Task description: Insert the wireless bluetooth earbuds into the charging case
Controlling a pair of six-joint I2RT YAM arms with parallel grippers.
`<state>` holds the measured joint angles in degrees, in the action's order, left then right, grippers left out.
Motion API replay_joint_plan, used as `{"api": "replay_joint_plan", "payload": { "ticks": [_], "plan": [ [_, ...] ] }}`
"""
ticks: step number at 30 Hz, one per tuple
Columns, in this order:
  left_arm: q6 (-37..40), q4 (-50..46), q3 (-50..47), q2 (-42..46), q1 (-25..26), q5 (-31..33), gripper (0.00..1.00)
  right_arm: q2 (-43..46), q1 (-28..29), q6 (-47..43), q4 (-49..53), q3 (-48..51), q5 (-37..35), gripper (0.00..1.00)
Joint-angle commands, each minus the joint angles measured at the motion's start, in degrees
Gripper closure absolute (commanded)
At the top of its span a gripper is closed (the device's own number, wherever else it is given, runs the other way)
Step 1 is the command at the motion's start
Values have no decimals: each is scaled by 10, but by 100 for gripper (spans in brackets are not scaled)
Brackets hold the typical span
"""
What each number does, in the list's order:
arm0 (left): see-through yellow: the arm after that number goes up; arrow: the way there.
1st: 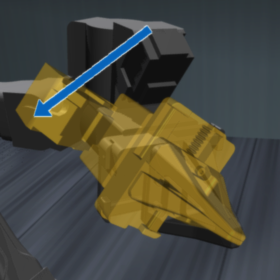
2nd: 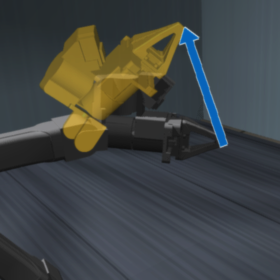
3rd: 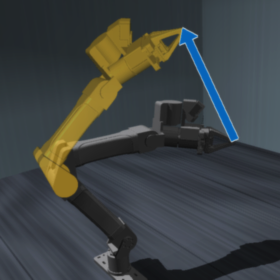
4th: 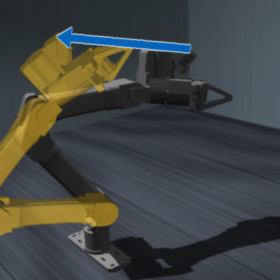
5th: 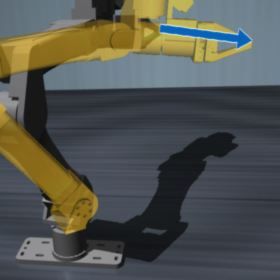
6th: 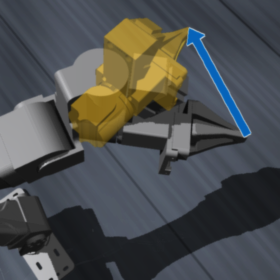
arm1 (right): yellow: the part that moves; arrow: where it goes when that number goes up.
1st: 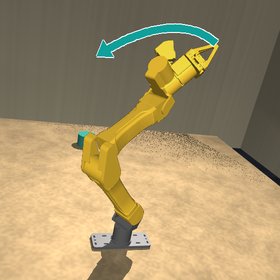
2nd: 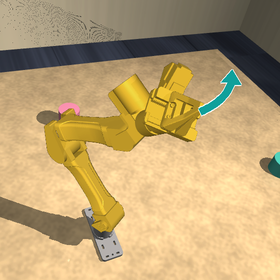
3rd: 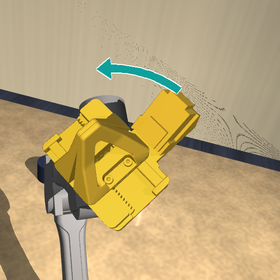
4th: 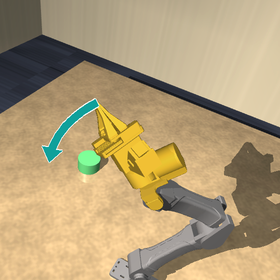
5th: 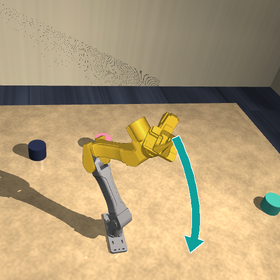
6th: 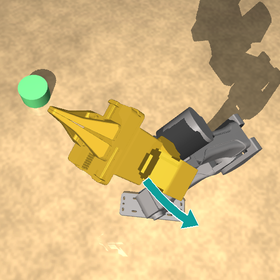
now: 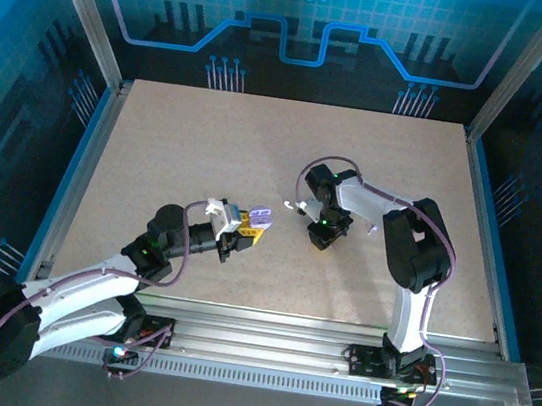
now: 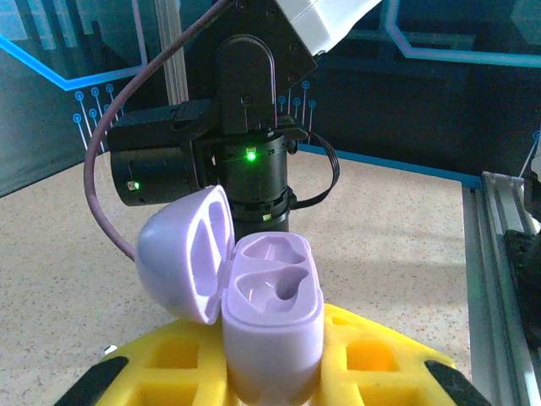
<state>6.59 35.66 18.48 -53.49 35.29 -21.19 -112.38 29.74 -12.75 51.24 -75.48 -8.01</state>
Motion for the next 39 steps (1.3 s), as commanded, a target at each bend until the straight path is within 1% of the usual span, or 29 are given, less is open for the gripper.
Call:
{"api": "replay_joint_plan", "payload": {
  "ticks": [1, 4, 7, 13, 18, 27, 31, 34, 36, 39],
  "plan": [
    [14, -4, 5, 11, -1, 7, 88, -18, 5, 1, 21, 5, -18, 63],
    [14, -3, 5, 11, -1, 7, 88, -16, 5, 3, 24, 6, -23, 66],
    [14, -4, 5, 12, -1, 7, 88, -16, 6, 4, 26, 6, -26, 66],
    [15, -5, 5, 14, -1, 8, 88, -15, 5, 8, 34, 5, -29, 73],
    [15, -5, 3, 14, -1, 9, 88, -4, 6, 12, 35, 9, -33, 77],
    [15, -3, 3, 7, -1, 10, 88, 41, 4, 21, 27, 21, -26, 77],
    [17, -4, 4, 7, -1, 10, 88, 48, 0, 22, 30, 23, -22, 70],
    [18, -3, 4, 7, 0, 11, 89, 51, -2, 22, 31, 27, -24, 74],
    [17, -3, 4, 7, 0, 10, 89, 54, -3, 24, 28, 30, -26, 74],
    [17, -3, 4, 4, 0, 10, 89, 56, -4, 24, 29, 33, -28, 69]
  ]
}}
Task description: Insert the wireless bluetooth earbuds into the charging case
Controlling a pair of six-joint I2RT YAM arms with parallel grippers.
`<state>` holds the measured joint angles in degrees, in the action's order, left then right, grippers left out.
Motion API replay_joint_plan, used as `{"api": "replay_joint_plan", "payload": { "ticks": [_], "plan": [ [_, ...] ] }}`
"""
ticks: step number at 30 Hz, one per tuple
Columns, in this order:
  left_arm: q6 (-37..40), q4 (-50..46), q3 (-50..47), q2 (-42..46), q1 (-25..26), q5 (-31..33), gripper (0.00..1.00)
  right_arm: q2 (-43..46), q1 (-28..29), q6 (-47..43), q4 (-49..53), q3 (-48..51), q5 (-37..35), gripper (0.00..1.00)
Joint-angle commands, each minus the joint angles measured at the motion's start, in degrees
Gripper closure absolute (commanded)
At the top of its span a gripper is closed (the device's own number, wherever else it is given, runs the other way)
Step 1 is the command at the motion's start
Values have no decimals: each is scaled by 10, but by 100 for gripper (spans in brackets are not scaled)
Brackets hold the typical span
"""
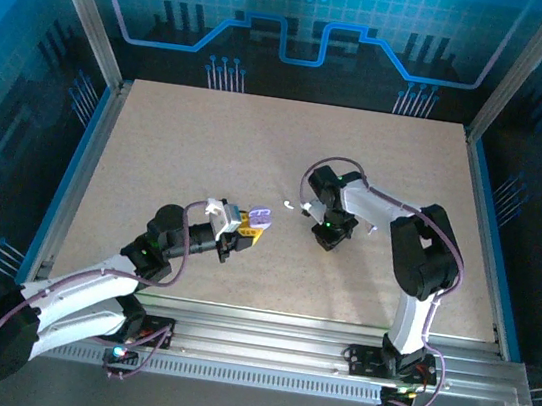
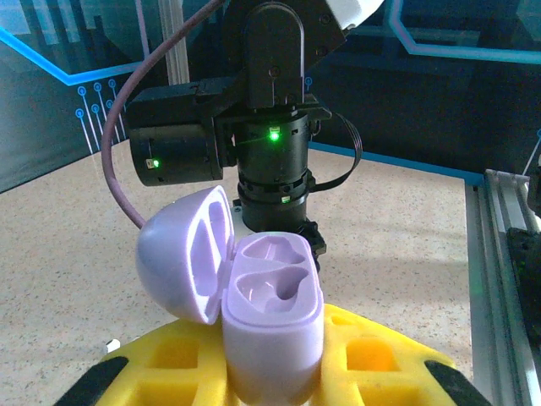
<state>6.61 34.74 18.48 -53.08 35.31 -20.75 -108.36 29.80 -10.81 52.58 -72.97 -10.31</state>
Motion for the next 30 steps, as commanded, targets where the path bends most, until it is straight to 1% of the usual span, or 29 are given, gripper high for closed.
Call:
{"api": "replay_joint_plan", "payload": {
  "ticks": [1, 9, 21, 24, 30],
  "plan": [
    [17, 7, 4, -1, 0, 6, 88, 15, -6, 4, 16, 9, -3, 68],
    [17, 10, 6, -3, 0, 5, 88, 2, -9, 8, 17, 8, 10, 65],
    [18, 8, 8, -1, -1, 5, 88, -24, -11, 15, 15, 4, 11, 65],
    [17, 8, 8, -1, 0, 5, 88, -27, -11, 15, 15, 5, 9, 66],
    [17, 8, 7, 0, 0, 4, 88, -34, -12, 17, 4, 11, 9, 72]
  ]
}}
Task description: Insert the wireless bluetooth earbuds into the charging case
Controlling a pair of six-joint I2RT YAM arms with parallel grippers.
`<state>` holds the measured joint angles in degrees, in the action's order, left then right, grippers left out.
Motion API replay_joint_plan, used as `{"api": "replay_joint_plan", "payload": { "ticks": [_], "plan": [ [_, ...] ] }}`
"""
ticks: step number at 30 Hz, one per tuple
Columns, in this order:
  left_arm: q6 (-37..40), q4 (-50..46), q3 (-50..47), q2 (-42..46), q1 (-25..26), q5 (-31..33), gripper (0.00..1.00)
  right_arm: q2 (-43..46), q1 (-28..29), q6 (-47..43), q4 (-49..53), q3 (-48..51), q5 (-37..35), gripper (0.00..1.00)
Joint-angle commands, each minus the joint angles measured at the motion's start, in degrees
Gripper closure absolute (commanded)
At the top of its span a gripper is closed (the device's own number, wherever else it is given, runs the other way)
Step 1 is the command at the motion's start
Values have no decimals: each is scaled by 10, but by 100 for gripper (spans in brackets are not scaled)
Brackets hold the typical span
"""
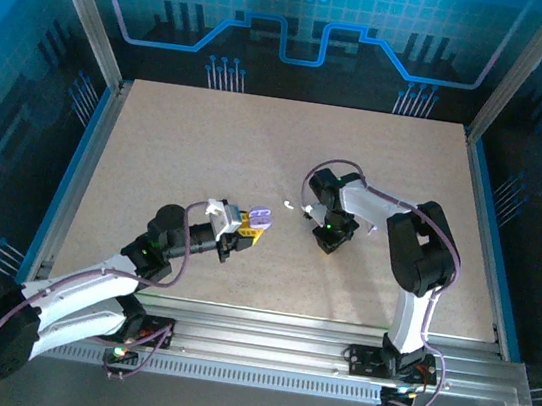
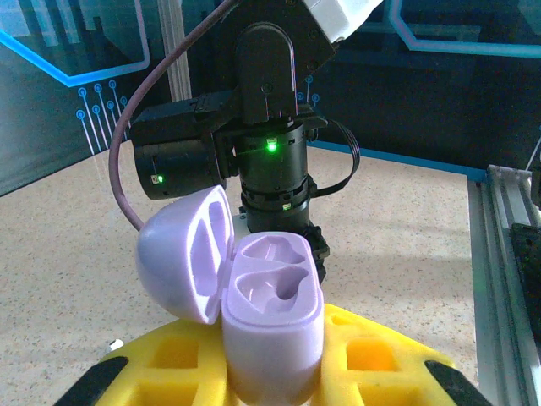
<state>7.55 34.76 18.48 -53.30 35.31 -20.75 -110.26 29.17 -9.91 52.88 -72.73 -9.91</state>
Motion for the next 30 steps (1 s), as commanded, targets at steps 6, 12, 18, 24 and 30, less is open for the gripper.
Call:
{"api": "replay_joint_plan", "payload": {
  "ticks": [6, 12, 18, 24, 30],
  "plan": [
    [8, 6, 6, 3, -1, 5, 88, -16, -5, 9, -12, 15, 5, 78],
    [9, 8, 5, -13, 0, 10, 88, 28, -5, 17, -25, 26, 5, 81],
    [8, 58, 9, -76, 5, 24, 90, 126, -5, 41, -58, 49, 15, 82],
    [2, 143, 22, -181, 14, 32, 91, 222, -6, 69, -98, 79, 33, 83],
    [-3, 226, 52, -290, 29, 26, 91, 321, -5, 85, -150, 115, 62, 83]
  ]
}}
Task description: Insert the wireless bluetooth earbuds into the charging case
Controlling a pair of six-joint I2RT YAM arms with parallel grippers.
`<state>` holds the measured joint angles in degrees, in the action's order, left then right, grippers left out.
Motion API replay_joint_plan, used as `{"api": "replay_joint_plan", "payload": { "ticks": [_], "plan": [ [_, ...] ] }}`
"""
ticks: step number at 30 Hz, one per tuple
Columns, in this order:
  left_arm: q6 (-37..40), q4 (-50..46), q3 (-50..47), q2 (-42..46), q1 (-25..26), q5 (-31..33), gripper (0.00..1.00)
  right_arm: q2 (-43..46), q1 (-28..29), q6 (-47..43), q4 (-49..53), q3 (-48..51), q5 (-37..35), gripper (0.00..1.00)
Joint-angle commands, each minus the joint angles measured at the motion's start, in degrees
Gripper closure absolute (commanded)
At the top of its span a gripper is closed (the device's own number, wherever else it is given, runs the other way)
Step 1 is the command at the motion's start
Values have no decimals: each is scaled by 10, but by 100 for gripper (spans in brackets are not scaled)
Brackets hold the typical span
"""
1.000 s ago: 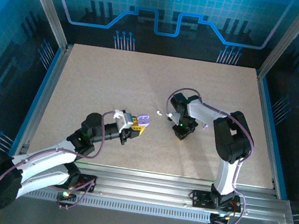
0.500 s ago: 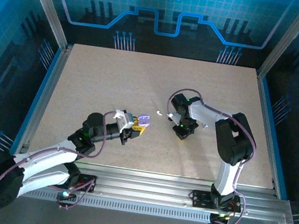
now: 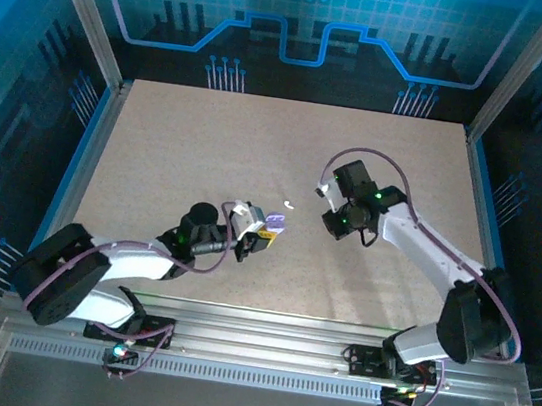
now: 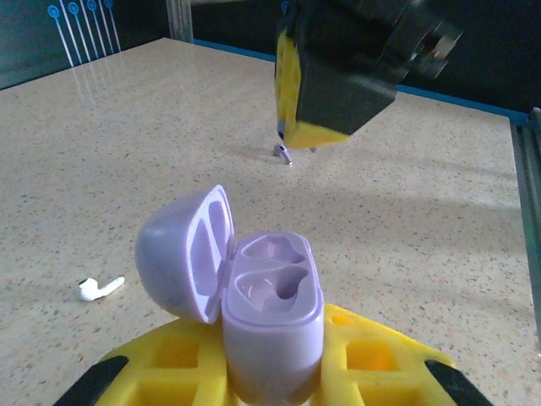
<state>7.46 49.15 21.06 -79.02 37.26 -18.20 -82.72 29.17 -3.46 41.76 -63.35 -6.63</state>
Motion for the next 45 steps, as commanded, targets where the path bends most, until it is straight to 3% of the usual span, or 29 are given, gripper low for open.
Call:
{"api": "replay_joint_plan", "payload": {
  "ticks": [1, 10, 17, 28, 45],
  "plan": [
    [-5, 97, 31, -49, 11, -1, 91, 67, -5, 23, -53, 31, 38, 83],
    [-15, 178, 63, -126, 26, -6, 91, 217, -6, 42, -182, 115, 137, 82],
    [-14, 196, 74, -135, 30, -6, 91, 275, -4, 60, -283, 178, 221, 82],
    [-21, 211, 73, -135, 33, -7, 90, 273, 1, 107, -400, 221, 277, 82],
    [-19, 213, 67, -119, 34, -4, 90, 209, 24, 113, -434, 209, 292, 81]
  ]
}}
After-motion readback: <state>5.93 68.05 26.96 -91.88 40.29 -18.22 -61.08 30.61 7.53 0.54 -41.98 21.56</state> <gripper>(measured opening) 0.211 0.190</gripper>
